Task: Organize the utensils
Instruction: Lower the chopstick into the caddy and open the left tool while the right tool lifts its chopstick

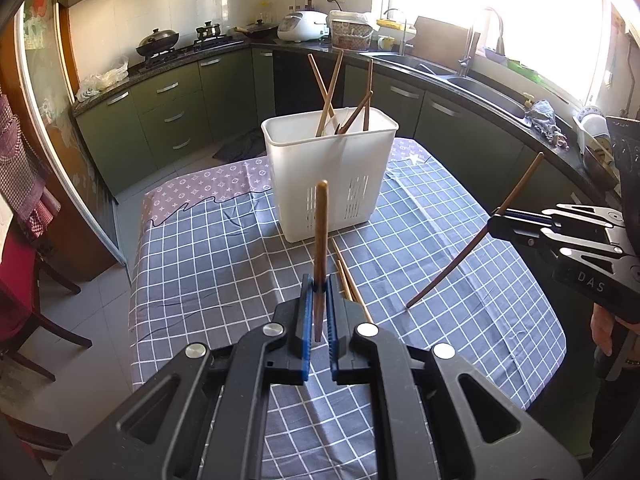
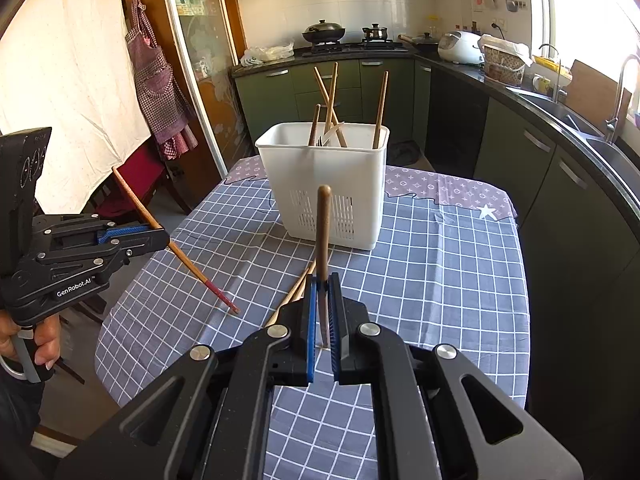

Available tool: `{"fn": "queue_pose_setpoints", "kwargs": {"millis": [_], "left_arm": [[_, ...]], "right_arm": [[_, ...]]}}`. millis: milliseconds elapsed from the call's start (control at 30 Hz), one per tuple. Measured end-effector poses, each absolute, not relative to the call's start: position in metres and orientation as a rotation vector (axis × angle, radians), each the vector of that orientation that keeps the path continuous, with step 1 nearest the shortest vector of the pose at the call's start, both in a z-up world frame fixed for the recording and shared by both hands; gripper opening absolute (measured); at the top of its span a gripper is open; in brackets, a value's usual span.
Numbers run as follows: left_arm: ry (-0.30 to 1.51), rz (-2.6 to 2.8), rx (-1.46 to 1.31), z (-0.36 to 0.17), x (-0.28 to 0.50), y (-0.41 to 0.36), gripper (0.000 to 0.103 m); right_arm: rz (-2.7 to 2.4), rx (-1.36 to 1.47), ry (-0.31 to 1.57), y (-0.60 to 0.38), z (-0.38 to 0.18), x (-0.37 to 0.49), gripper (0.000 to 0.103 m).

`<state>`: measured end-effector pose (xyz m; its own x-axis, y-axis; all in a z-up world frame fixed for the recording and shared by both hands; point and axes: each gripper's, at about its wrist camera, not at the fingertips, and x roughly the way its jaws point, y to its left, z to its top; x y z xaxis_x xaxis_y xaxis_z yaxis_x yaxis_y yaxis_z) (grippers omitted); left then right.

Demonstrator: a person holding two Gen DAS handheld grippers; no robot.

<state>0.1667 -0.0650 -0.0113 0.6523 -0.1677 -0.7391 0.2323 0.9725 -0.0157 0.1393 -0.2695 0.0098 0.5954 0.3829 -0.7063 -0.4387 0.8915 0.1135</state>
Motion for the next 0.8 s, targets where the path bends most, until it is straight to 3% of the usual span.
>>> {"fn": "queue_pose_setpoints", "kwargs": {"millis": [367, 800], "left_arm": [[0.813, -0.251, 0.091, 0.015, 0.171, -0.067, 0.007], [0.644, -0.241, 0.105, 0.135, 0.213, -0.077, 0.007]], "right_arm": [[0.49, -0.07, 0.805, -0.27, 0.007, 0.142, 0.006], [0.51, -0.063, 0.805, -0.271, 0.006, 0.142, 0.007]]}}
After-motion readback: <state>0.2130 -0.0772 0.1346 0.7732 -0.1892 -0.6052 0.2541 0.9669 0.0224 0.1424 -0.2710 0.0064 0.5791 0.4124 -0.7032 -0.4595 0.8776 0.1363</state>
